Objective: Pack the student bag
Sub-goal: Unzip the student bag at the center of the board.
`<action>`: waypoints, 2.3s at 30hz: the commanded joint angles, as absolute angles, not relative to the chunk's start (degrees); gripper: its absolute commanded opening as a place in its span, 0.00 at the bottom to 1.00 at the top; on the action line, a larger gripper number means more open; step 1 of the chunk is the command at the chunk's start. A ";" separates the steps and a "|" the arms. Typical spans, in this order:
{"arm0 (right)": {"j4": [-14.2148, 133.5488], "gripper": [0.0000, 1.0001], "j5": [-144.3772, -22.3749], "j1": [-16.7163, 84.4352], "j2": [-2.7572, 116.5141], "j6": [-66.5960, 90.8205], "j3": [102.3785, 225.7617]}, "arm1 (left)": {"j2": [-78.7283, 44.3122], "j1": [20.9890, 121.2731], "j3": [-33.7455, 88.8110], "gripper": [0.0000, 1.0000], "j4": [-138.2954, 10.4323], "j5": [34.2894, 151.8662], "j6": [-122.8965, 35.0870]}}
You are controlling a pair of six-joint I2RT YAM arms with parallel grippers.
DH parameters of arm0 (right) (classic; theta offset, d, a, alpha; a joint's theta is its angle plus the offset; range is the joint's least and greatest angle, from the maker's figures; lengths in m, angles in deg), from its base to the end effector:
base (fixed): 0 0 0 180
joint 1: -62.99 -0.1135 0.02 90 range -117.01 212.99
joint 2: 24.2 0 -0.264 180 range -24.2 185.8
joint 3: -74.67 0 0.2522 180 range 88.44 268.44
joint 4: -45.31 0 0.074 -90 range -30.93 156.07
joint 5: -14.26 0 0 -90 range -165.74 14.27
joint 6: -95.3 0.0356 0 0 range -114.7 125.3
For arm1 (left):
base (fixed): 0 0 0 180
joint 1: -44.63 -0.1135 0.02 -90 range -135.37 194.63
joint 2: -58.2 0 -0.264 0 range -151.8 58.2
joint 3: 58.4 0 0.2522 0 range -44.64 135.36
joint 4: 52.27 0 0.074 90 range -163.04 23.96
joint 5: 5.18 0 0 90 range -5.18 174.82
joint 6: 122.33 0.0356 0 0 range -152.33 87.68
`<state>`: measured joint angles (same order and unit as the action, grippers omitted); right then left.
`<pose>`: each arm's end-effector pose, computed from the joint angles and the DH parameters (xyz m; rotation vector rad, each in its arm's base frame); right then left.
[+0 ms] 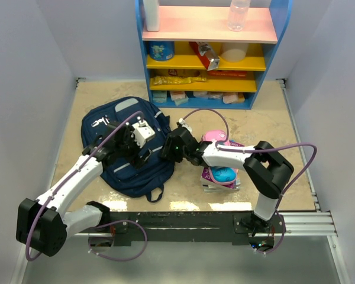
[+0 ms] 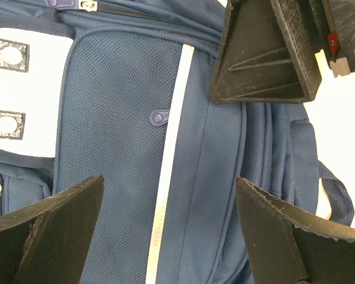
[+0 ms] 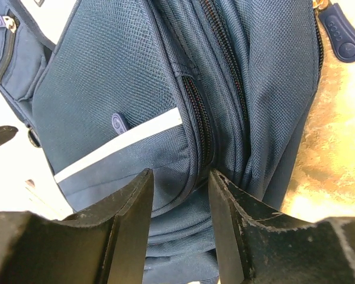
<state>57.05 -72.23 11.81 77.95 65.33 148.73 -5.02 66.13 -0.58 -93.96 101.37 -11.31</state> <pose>0.2413 0.2964 0.1827 0.2240 2.4392 0.9037 0.2063 -0.0922 0.2463 0.9867 2.1620 -0.3490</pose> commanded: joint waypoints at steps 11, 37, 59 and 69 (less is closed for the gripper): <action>49.84 0.41 -75.65 11.92 74.94 69.55 150.66 | -3.41 67.22 -2.89 1.00 -90.64 99.76 -11.76; 42.20 0.38 -80.04 12.62 75.47 72.36 151.54 | -4.82 68.71 -5.26 1.00 -86.86 93.78 -9.82; 39.91 0.35 -81.36 13.42 75.38 73.24 151.28 | -6.66 69.15 -4.91 0.35 -84.84 86.05 -10.18; 43.42 0.32 -77.67 13.24 76.08 69.20 149.52 | -6.14 69.24 -2.89 0.00 -84.32 81.75 -10.26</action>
<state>42.84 -79.77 13.25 77.79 71.73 149.23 -7.03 69.43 -5.24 -86.99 85.92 -10.24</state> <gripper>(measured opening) 0.330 0.079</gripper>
